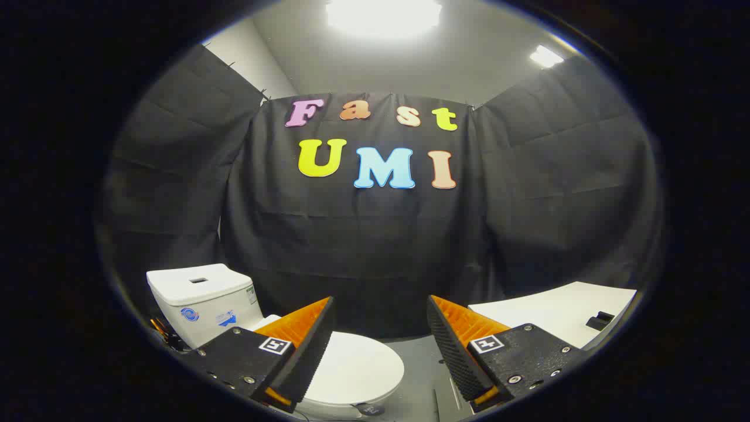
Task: Open the toilet lid.
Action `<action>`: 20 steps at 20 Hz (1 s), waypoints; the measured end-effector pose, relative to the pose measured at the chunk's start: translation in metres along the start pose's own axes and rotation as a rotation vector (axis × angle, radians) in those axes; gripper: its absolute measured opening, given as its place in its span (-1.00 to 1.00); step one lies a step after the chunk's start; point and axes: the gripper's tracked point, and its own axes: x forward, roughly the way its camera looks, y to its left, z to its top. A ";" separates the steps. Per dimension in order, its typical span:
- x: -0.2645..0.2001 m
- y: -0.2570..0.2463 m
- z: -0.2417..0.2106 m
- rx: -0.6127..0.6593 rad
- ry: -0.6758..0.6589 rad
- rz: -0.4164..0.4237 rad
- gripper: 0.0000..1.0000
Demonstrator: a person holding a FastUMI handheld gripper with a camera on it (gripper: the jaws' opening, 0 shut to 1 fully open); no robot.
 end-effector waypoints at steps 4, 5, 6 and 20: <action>-0.002 0.002 0.004 0.012 -0.015 -0.001 0.89; -0.002 0.002 0.004 0.009 -0.015 -0.001 0.90; -0.002 0.003 0.004 0.009 -0.014 0.004 0.90; -0.006 0.001 0.019 0.109 -0.034 -0.001 0.90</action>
